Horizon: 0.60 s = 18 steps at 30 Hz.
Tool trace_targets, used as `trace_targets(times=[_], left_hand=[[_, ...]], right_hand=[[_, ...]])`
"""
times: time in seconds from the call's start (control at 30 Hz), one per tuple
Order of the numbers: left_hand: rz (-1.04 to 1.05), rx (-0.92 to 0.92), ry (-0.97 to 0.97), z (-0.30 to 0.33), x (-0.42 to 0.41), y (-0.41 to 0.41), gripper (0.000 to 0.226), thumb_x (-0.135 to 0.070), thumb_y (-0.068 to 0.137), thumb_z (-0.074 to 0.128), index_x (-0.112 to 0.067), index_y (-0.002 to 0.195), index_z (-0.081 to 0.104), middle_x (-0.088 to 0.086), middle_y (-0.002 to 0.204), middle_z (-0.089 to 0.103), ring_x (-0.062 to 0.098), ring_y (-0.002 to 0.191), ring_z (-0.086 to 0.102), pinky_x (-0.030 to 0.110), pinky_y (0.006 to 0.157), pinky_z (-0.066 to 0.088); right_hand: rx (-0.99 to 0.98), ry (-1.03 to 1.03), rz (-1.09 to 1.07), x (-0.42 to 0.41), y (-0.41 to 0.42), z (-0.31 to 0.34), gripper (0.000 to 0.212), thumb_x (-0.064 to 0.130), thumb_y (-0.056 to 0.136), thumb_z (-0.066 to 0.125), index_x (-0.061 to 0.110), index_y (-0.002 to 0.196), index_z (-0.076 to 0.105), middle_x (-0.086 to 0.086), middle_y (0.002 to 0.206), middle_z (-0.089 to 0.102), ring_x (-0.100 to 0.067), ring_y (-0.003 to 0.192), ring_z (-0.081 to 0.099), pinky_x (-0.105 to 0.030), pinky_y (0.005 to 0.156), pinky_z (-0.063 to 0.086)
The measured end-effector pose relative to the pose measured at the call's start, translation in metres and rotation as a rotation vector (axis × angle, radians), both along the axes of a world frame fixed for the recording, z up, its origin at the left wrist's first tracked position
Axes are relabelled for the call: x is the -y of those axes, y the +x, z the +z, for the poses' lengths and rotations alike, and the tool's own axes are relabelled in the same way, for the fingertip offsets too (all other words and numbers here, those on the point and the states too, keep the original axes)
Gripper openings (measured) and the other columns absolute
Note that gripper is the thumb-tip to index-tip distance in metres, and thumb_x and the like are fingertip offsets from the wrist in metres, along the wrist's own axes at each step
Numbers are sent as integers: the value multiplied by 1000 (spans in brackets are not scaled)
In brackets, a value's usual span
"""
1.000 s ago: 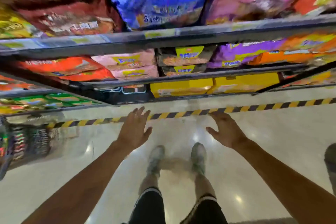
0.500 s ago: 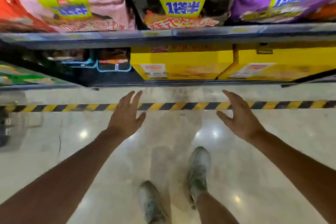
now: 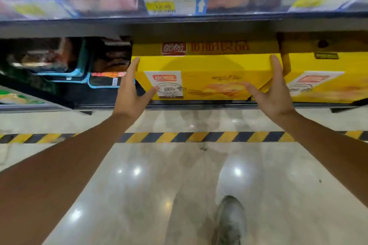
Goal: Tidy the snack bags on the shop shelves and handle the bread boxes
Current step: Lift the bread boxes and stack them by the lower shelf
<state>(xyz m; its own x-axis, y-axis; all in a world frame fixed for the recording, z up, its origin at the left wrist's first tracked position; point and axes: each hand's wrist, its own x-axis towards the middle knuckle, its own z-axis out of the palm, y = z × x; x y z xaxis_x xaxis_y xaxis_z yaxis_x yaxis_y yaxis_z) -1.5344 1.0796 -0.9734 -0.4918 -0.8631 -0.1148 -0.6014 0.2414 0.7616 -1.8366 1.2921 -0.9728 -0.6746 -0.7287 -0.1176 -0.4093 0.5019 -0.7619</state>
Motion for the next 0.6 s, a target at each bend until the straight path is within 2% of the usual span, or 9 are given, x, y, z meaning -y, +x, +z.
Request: trace_targets(times=[0.1, 0.17, 0.23, 0.27, 0.33, 0.4, 0.47, 0.53, 0.6], left_hand=[[22, -158, 29, -15, 5, -7, 83, -16, 95, 72, -28, 161, 22, -2, 154, 45, 12, 135, 51, 39, 112, 48], [58, -254, 40, -28, 5, -14, 79, -16, 98, 68, -33, 158, 21, 1, 152, 47, 12, 133, 54, 41, 108, 52], [100, -321, 39, -39, 5, -21, 76, -19, 98, 67, -40, 155, 20, 4, 149, 50, 14, 130, 57, 38, 104, 54], [113, -345, 21, -44, 5, -23, 75, -21, 98, 67, -43, 153, 21, 4, 149, 52, 14, 129, 58, 35, 103, 55], [116, -395, -16, -54, 6, -25, 72, -24, 97, 67, -48, 148, 23, 4, 148, 52, 13, 128, 59, 25, 99, 56], [105, -435, -45, -62, 9, -24, 71, -26, 95, 68, -56, 143, 24, 5, 146, 54, 11, 125, 61, 18, 91, 57], [92, -423, -75, -71, 14, -25, 70, -28, 94, 68, -63, 137, 23, 5, 141, 56, 12, 121, 62, 15, 85, 57], [76, -413, -114, -76, 18, -25, 69, -28, 95, 68, -56, 139, 23, 0, 131, 60, 11, 113, 65, 16, 83, 57], [68, -414, -148, -79, 17, -23, 68, -29, 95, 68, -47, 145, 24, -10, 119, 63, 3, 108, 66, 19, 83, 58]], right_hand=[[10, -75, -34, 13, 0, -13, 102, 37, 93, 75, 27, 164, 3, 1, 172, 12, -23, 156, 18, -35, 119, 28], [-6, -129, -37, 15, 0, -27, 105, 36, 91, 78, 26, 163, 1, -5, 171, 13, -26, 154, 21, -31, 115, 27], [-17, -172, -23, 16, 0, -38, 106, 38, 91, 78, 31, 162, 0, -9, 167, 18, -29, 149, 31, -37, 116, 34], [-27, -182, -16, 18, -1, -42, 105, 39, 91, 77, 34, 161, -1, -8, 164, 22, -26, 144, 37, -39, 115, 39], [-63, -196, -29, 18, -3, -46, 102, 37, 92, 76, 30, 161, 1, -3, 156, 29, -13, 130, 46, -32, 107, 44], [-107, -190, -54, 17, -3, -50, 99, 34, 94, 74, 27, 162, 2, -4, 143, 41, -13, 114, 53, -29, 96, 48], [-167, -159, -66, 14, -5, -56, 94, 40, 95, 71, 31, 161, 4, -9, 113, 58, -23, 84, 59, -35, 77, 50], [-225, -164, -91, 13, -10, -63, 90, 47, 94, 67, 34, 159, 6, -11, 74, 52, -24, 58, 49, -33, 57, 42], [-259, -193, -99, 13, -10, -69, 89, 50, 94, 67, 35, 159, 8, -8, 67, 48, -22, 54, 46, -35, 53, 41]])
